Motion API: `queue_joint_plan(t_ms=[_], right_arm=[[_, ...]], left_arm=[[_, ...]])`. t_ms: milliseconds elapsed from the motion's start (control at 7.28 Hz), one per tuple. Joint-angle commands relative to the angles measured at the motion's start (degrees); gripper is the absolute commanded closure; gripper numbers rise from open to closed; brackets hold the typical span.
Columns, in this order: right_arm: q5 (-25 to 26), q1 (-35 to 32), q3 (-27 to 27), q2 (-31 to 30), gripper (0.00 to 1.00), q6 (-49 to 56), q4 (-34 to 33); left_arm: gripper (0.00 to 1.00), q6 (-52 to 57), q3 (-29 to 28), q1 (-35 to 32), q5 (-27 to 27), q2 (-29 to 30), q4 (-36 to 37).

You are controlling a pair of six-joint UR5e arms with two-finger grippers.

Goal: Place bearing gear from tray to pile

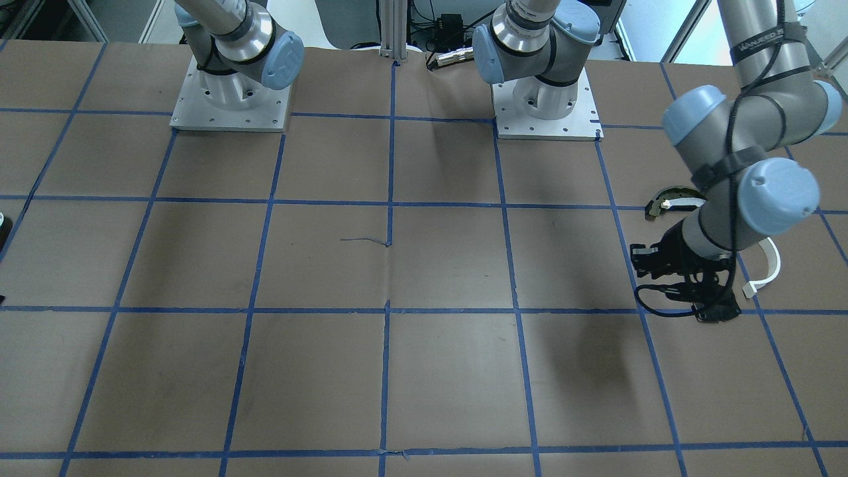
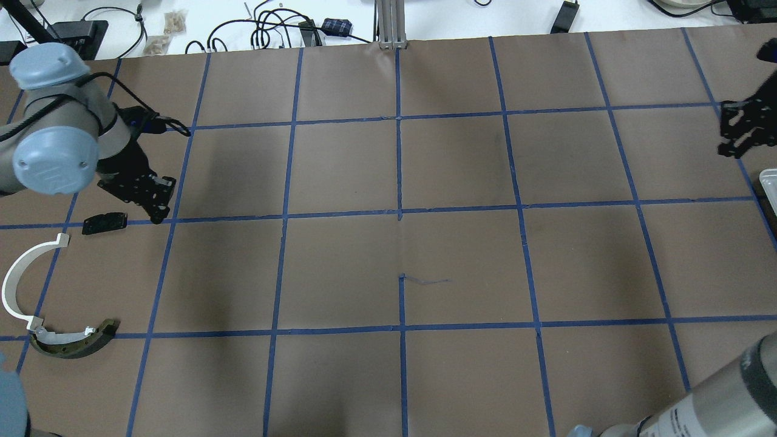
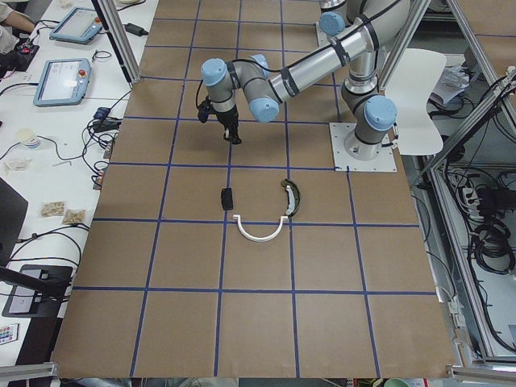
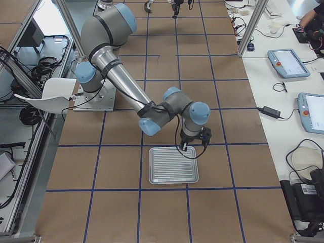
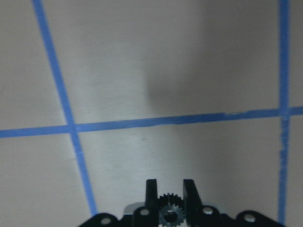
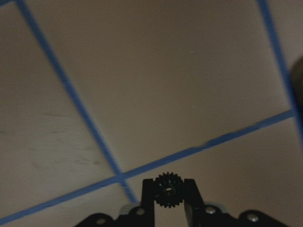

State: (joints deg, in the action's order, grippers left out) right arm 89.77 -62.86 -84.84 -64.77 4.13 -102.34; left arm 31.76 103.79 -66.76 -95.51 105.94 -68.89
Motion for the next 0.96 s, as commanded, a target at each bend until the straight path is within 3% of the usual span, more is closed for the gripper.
queue_joint_plan(t_ms=[0,275,549,824], right_arm=[[-6.7,-18.5,-1.8,-0.3,1.0,-28.0,1.1],[-11.2,-33.2,-2.2,0.4,1.0,-44.9,0.8],[-13.9,-43.0,-4.1,1.9,1.0,-54.2,-2.6],[-14.0,-46.1,-9.3,4.7,1.0,-58.3,-11.5]], left_arm=[[1.0,15.2,1.0,11.6,5.0,2.1,0.3],[1.0,20.4,3.1,16.0,8.0,3.4,0.8],[0.19,19.8,2.8,16.2,8.1,4.3,1.4],[0.12,18.9,1.2,15.6,8.1,3.1,1.8]])
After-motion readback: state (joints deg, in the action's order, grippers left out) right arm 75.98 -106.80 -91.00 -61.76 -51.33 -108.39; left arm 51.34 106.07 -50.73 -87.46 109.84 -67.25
